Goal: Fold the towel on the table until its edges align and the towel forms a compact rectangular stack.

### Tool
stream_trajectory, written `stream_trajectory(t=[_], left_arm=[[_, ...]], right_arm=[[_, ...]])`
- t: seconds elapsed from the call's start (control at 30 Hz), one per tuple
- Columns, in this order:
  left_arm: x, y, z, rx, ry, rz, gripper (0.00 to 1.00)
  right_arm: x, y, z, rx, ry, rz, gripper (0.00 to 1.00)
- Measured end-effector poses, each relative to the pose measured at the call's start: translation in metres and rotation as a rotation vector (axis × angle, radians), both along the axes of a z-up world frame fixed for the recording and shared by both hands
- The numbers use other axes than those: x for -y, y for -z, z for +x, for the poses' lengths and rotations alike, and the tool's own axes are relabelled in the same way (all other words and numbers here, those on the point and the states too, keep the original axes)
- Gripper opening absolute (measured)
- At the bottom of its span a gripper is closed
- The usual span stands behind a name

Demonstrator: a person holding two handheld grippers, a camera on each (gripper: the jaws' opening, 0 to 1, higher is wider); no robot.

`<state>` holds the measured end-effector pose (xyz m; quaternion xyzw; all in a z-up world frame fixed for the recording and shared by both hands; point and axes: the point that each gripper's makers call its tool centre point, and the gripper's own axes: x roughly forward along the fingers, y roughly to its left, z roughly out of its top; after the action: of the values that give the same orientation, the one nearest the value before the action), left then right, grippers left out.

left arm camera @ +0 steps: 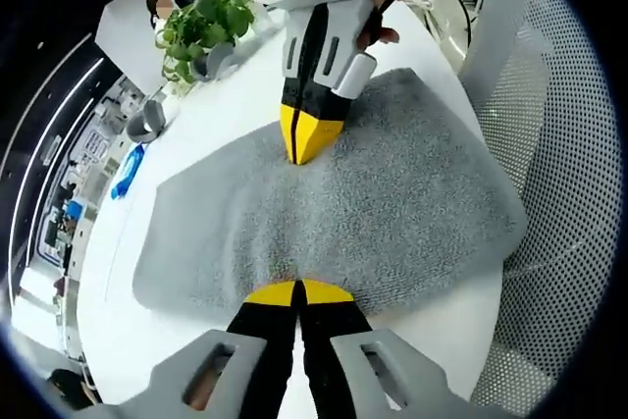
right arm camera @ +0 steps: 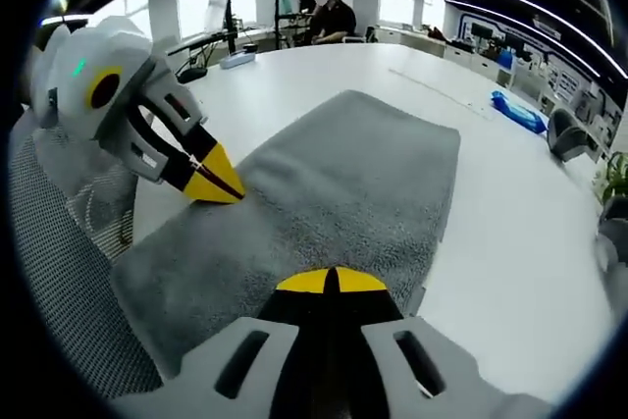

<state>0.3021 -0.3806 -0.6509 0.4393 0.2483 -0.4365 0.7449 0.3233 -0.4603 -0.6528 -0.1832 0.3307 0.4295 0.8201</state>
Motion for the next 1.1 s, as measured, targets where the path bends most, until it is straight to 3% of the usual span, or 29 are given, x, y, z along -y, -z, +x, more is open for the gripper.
stream_trajectory(t=[0.3, 0.5, 0.6, 0.87, 1.03, 1.1], left_arm=[[-0.006, 0.0, 0.017, 0.059, 0.002, 0.042, 0.0], [-0.011, 0.001, 0.026, 0.118, 0.007, 0.047, 0.0], [-0.013, -0.001, 0.029, 0.119, -0.013, 0.027, 0.0], [-0.019, -0.001, 0.034, 0.148, -0.001, 0.051, 0.0], [-0.021, -0.005, 0.036, 0.11, -0.097, -0.047, 0.0], [-0.014, -0.012, 0.033, 0.112, -0.057, -0.066, 0.01]], right_arm=[[-0.005, 0.001, -0.001, 0.003, -0.028, 0.005, 0.0], [-0.013, 0.001, -0.004, 0.084, -0.101, -0.057, 0.0], [-0.016, 0.001, -0.005, 0.102, -0.122, -0.084, 0.0], [-0.022, 0.001, -0.004, 0.087, -0.127, -0.098, 0.0], [-0.022, 0.002, -0.003, 0.072, -0.137, -0.123, 0.0], [-0.021, 0.002, -0.003, 0.075, -0.143, -0.113, 0.0]])
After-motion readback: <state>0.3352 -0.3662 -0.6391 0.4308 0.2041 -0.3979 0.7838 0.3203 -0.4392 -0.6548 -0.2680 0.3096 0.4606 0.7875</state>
